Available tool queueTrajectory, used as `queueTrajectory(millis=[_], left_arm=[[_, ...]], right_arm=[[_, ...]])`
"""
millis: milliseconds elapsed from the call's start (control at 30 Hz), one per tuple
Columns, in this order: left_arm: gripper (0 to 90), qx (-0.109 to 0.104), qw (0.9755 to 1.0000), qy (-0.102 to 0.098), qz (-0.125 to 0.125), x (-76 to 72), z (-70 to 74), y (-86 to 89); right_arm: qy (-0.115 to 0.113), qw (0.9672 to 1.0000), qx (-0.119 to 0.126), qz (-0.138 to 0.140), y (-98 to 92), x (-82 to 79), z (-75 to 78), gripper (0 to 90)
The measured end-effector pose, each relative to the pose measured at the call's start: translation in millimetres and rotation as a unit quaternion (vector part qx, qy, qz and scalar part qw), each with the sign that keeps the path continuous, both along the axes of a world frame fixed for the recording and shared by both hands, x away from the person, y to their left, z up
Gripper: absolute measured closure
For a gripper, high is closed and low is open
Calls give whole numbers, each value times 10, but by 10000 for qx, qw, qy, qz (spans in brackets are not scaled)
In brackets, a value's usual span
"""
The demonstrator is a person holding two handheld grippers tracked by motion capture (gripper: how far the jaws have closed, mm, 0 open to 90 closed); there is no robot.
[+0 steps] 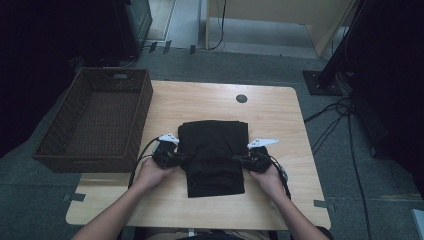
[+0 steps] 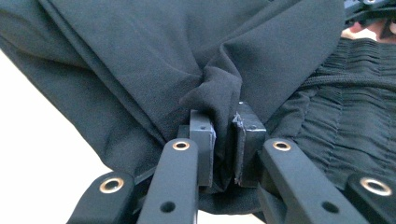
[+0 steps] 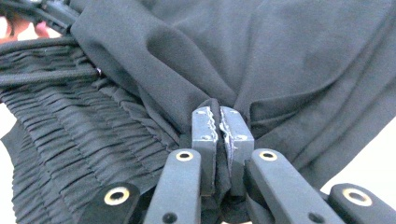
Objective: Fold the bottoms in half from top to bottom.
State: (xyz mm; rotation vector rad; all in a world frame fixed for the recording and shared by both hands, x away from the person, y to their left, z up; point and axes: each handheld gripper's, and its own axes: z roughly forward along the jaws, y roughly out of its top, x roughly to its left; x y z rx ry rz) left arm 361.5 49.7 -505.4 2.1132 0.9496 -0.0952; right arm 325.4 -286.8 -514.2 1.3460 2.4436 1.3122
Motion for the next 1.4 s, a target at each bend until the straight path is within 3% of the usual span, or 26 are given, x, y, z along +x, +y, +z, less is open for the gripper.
queueTrajectory(millis=[67, 100, 133, 233, 300, 333, 400, 433, 467, 533, 567, 667, 733, 867, 967, 1000, 1067, 1167, 1233, 1400], left_arm=[[810, 9, 9999, -31, 130, 114, 3, -12], [810, 1, 9998, -44, 199, 158, 4, -17], [810, 25, 9996, -38, 275, 238, 9, -24], [813, 73, 9991, -71, 410, 394, 34, -44], [824, 16, 9986, -104, 521, 471, 87, -21], [837, -246, 9974, -148, 657, 476, 182, 38], [838, -478, 9960, -313, 686, 422, 308, 104], [841, -478, 9960, -313, 686, 422, 308, 104], [843, -568, 9951, -381, 709, 383, 387, 137], [844, -682, 9943, -465, 679, 308, 495, 170], [844, -734, 9939, -528, 624, 259, 539, 181], [842, -792, 9938, -596, 502, 88, 606, 192], [836, -659, 9949, -650, 405, -12, 578, 198], [795, -462, 9977, -306, 391, -45, 422, 218], [712, -316, 9986, -199, 378, -46, 375, 227], [617, -274, 9987, -227, 368, -51, 382, 227], [574, -310, 9986, -250, 356, -68, 428, 245], [464, -339, 9984, -279, 356, -96, 503, 296], [447, -406, 9978, -318, 405, -115, 571, 338], [439, -595, 9958, -467, 521, -120, 761, 415]], right_arm=[[88, 9999, 30, -91, -1, 182, 7, 858], [88, 9999, 30, -91, -1, 182, 7, 858], [81, 9998, -9, -172, 13, 320, 15, 858], [92, 9996, -43, -259, 26, 453, 28, 858], [139, 9993, -54, -346, 23, 557, 61, 858], [135, 9990, 70, -431, 4, 583, 131, 860], [-23, 9988, 216, -447, -43, 546, 254, 860], [-23, 9988, 216, -447, -43, 546, 254, 860], [-261, 9978, 413, -455, -107, 457, 415, 861], [-308, 9974, 466, -453, -124, 426, 463, 861], [-453, 9964, 595, -410, -162, 324, 582, 861], [-544, 9954, 701, -365, -178, 230, 634, 860], [-545, 9958, 698, -236, -175, 113, 610, 859], [-383, 9987, 314, -83, -156, 25, 426, 837], [-187, 9989, 429, -89, -204, 31, 347, 760], [-165, 9988, 460, -101, -235, 31, 354, 695], [-188, 9986, 478, -116, -253, 28, 372, 679], [-436, 9971, 590, -196, -322, 8, 494, 650], [-509, 9961, 677, -238, -339, 3, 559, 662], [-615, 9962, 501, -361, -263, 11, 656, 758]])
